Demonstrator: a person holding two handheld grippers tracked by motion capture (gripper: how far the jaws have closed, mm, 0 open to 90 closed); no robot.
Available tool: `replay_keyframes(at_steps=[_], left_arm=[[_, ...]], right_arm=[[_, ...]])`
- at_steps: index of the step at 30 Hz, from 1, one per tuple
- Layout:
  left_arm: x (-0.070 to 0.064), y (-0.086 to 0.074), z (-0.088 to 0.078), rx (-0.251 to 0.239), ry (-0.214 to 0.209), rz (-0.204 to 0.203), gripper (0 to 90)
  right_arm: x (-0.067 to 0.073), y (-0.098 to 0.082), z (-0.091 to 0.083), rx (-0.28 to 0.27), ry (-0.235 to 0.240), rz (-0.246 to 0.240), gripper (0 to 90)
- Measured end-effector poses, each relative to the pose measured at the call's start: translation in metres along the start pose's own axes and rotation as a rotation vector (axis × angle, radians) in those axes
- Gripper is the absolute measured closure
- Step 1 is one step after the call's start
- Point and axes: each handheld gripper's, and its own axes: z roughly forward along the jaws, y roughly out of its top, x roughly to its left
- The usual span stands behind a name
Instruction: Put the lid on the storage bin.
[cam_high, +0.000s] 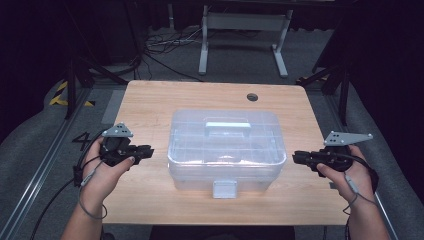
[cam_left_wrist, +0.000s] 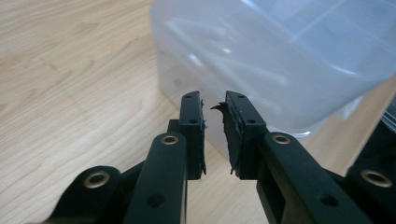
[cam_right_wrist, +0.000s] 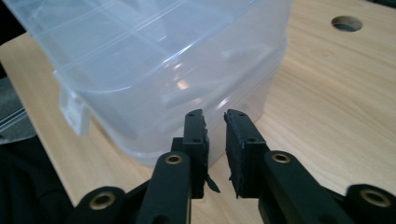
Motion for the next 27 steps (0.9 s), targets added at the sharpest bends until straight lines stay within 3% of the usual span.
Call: replay_keyframes(at_steps=[3, 8, 14, 21, 27], left_arm=[[0.009, -0.006, 0.001, -0.018, 0.013, -0.026, 75.5], [0.02, -0.012, 0.006, -0.046, 0.046, -0.035, 69.3], [0.033, -0.019, 0.017, -0.067, 0.076, -0.035, 62.2], [0.044, -0.026, 0.032, -0.061, 0.116, -0.035, 52.7], [0.052, -0.033, 0.045, -0.038, 0.12, -0.045, 49.0]], right_arm=[[-0.004, 0.0, 0.002, -0.01, -0.011, 0.0, 73.7], [-0.014, -0.001, 0.007, -0.062, -0.065, 0.0, 66.8], [-0.032, -0.011, 0.011, -0.076, -0.122, 0.024, 62.3], [-0.054, -0.025, 0.02, -0.084, -0.165, 0.071, 58.9], [-0.07, -0.038, 0.031, -0.073, -0.194, 0.103, 54.6]])
